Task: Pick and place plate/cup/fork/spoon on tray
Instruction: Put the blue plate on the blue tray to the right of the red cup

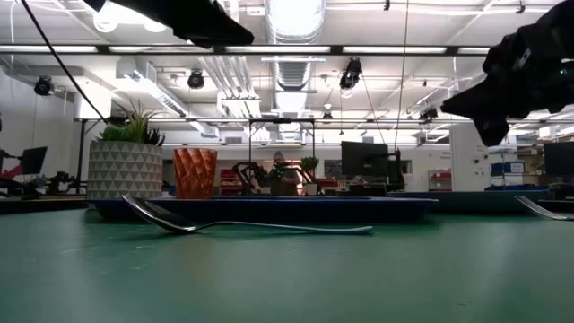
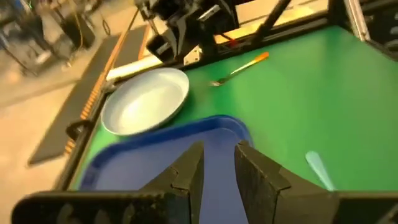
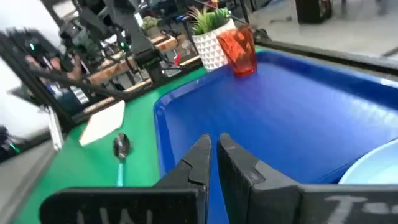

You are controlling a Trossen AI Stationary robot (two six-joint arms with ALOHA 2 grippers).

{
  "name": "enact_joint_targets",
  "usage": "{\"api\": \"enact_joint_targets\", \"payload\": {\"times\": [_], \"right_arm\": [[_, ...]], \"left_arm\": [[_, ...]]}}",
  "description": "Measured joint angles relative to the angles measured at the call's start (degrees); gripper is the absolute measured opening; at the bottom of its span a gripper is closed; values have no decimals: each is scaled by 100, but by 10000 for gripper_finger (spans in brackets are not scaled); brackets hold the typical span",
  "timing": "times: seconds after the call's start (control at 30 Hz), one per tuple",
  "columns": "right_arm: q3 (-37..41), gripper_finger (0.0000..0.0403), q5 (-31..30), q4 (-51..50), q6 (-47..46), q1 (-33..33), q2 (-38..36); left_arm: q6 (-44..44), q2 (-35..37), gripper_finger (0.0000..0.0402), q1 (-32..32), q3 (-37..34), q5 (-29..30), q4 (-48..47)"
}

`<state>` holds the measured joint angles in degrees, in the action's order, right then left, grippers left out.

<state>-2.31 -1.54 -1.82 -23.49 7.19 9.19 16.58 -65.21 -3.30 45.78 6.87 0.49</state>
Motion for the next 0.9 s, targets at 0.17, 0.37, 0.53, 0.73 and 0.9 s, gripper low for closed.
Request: {"api": "enact_joint_targets", "payload": {"times": [0.17, 0.37, 0.53, 0.73, 0.9], "right_arm": [[0, 18, -29, 564, -584, -137, 44], [0, 18, -757, 1245, -665, -346, 304], [0, 18, -1140, 1955, -642, -553, 733], [0, 18, -1496, 2594, -787, -596, 1345], [-172, 18, -1821, 2717, -1290, -593, 1747]], "left_arm": [[435, 190, 70, 32, -125, 28, 150], [269, 266, 70, 30, -112, 28, 200], [179, 458, 70, 30, -114, 79, -223], [47, 784, 70, 30, -118, 473, -758], [77, 1080, 70, 30, -302, 709, -738]]}}
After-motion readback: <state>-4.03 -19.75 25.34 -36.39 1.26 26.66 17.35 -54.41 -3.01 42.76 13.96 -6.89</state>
